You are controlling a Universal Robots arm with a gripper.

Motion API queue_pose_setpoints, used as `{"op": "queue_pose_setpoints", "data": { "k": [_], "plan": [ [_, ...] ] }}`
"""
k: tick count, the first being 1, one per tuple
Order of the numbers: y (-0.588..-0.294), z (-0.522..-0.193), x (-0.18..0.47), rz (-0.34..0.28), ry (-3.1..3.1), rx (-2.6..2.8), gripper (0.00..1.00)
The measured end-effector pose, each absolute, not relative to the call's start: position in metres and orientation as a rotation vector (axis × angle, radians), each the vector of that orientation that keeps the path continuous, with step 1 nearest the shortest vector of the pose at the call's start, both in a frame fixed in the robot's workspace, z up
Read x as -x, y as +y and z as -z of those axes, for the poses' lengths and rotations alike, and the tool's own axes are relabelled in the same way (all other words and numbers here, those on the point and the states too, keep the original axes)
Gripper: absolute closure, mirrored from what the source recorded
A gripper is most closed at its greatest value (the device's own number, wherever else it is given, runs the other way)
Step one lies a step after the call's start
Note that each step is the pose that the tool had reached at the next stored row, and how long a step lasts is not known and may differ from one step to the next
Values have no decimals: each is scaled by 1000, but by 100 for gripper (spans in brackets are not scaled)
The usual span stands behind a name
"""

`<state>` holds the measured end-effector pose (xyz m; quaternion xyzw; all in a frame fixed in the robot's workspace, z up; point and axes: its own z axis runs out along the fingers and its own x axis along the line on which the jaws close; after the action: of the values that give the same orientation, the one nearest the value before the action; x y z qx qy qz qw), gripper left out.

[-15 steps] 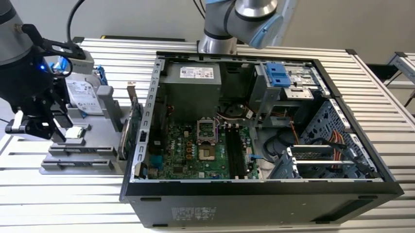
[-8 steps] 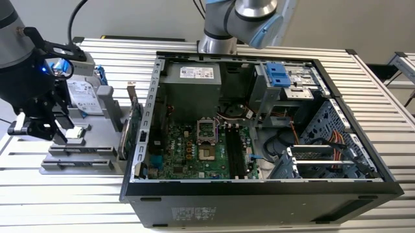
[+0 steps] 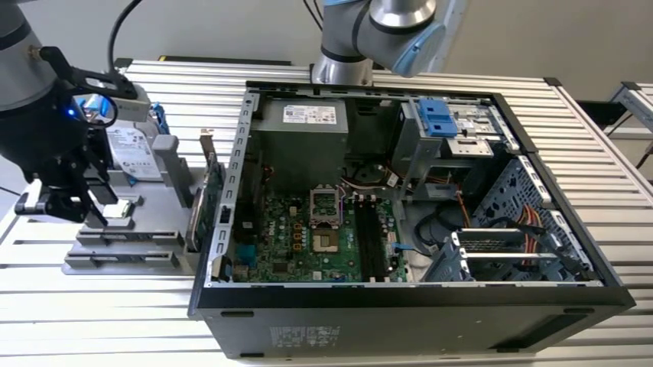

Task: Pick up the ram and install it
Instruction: 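Pick up the ram and move it above insertion slot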

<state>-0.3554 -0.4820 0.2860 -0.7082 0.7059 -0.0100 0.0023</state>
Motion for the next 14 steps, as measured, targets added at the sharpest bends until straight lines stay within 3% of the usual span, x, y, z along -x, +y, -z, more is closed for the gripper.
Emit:
{"op": "queue_pose_setpoints", "data": {
  "k": [14],
  "plan": [
    [-482,-281,355,33,2215,2222,0]
  ]
}}
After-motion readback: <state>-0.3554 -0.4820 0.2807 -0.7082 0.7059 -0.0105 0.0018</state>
